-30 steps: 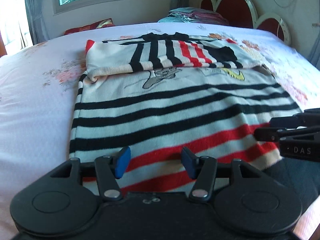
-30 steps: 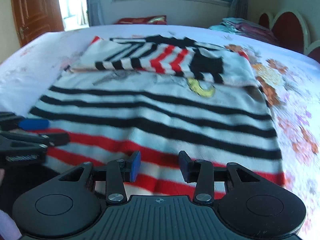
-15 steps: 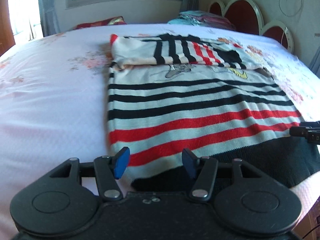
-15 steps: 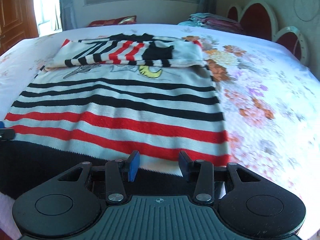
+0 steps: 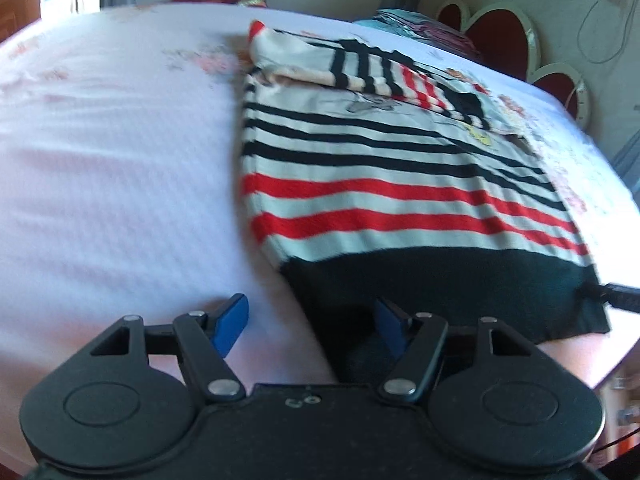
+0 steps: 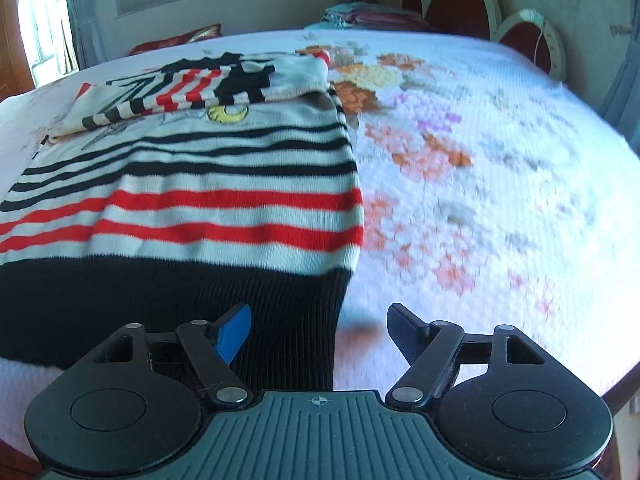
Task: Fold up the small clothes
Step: 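Move both tools to the black hem band and grasp it, then lift the hem band with both tools and fold it toward the collar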
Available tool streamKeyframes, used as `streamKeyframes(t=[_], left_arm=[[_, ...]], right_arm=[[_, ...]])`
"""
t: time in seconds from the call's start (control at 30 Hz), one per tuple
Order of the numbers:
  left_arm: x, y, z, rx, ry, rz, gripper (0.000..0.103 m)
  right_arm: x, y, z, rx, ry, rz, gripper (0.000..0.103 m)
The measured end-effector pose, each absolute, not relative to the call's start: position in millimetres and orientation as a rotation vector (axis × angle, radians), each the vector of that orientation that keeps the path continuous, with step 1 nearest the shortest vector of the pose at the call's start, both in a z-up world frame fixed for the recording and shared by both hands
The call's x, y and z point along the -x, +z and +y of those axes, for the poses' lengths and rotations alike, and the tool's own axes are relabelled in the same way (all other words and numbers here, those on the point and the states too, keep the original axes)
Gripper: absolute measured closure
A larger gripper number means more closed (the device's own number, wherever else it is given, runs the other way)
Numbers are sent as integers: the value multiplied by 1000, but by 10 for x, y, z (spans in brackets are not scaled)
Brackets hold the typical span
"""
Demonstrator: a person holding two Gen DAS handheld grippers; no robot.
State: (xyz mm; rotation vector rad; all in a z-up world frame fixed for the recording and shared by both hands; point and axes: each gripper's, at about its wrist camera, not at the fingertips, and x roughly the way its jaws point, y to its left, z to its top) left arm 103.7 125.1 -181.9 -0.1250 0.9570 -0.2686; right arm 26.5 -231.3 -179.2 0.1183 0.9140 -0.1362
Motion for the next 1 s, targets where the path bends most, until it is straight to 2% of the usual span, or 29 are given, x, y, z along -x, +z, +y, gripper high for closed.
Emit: streamKeyframes(t=[0.07, 0.13, 0.17, 0.23, 0.27, 0.37, 0.5, 0.67, 1.0], left_arm=[[-1041, -1833, 1224, 163, -312, 977, 38], [-1052, -1836, 1187, 166, -340, 992, 38], [-1056, -1838, 1173, 162, -348, 999, 38], [-1082, -1839, 1150, 156, -361, 1012, 38], [-1096, -1837, 1148, 159, -368, 1018, 40], [-1128, -1832, 1156, 181, -397, 1017, 93], [-1160, -1812, 1151, 203, -405, 1001, 93], [-1268, -1513, 1174, 235, -419, 884, 94], [-2109, -1080, 1057, 295, -403, 708, 94]], right_arm=[[-231, -1805, -2334, -159, -132, 925, 29], [-213, -1805, -2336, -195, -117, 934, 47], [-204, -1800, -2337, -216, -109, 938, 51], [-204, -1783, -2319, -238, -92, 947, 68], [-208, -1772, -2309, -239, -89, 951, 72], [-221, -1742, -2312, -268, -69, 953, 93], [-276, -1653, -2283, -258, -20, 939, 94], [-416, -1416, -2321, -274, 24, 857, 95], [-1266, -881, -2584, -267, 34, 651, 99]])
